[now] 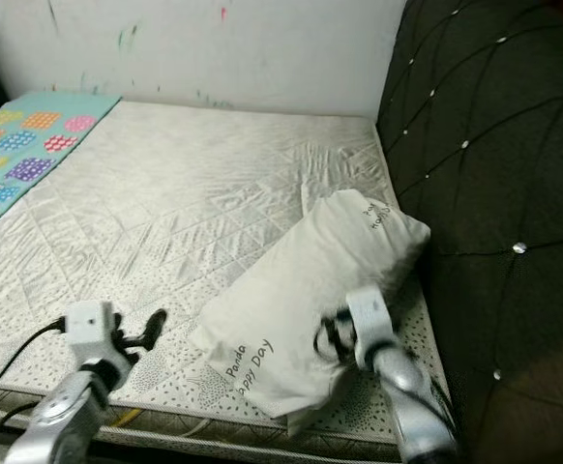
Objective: Clean up the room
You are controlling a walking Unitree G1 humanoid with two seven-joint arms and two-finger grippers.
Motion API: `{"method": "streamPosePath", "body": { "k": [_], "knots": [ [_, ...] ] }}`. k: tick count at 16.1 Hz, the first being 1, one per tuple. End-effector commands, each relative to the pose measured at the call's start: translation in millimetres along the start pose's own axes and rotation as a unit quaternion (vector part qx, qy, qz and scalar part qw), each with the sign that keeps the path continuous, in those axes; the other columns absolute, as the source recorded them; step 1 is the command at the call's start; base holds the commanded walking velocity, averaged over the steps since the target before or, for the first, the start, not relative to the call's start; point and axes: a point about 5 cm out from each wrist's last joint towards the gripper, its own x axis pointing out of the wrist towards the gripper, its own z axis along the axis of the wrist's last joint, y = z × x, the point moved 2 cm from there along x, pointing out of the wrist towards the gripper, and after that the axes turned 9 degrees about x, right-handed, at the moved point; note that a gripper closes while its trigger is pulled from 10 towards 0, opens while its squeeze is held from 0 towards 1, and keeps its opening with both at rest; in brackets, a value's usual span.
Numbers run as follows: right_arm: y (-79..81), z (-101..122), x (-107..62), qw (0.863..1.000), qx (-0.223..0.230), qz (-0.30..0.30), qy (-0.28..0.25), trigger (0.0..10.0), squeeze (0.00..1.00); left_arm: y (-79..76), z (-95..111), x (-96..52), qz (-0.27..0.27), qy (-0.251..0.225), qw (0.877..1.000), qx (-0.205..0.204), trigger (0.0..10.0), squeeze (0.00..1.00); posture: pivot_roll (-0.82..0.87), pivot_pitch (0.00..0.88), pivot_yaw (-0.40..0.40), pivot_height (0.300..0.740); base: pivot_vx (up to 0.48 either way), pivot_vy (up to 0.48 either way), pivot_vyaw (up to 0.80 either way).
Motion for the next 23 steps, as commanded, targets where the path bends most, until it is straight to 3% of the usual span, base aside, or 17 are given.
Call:
{"method": "streamPosePath", "body": {
  "k": [1,7,16,23],
  "knots": [
    [1.5,2.0,-2.9,1.000,-0.007,0.012,0.003,10.0,0.00,0.8,-0.6,-3.2,0.005,0.004,1.000,0.005,10.0,0.00,-0.06,0.000,-0.018,0.740,0.000,0.000,0.00],
    [7.7,-7.6,-14.2,0.999,-0.005,0.018,0.030,10.0,0.00,-2.7,-11.1,-22.7,0.005,0.017,1.000,0.006,10.0,0.00,-0.06,0.000,-0.029,0.740,0.000,0.000,0.00],
    [13.5,-1.9,-10.3,0.997,0.035,0.014,0.069,10.0,0.00,-14.1,2.2,-10.1,-0.007,0.005,1.000,0.004,10.0,0.00,-0.08,0.000,-0.011,0.740,0.000,0.000,0.00],
    [14.5,9.6,-1.1,0.997,0.058,0.011,0.052,10.0,0.00,-20.6,11.2,-2.9,-0.015,-0.019,1.000,-0.006,10.0,0.00,-0.07,0.000,-0.020,0.740,0.000,0.000,0.00]
  ]
}}
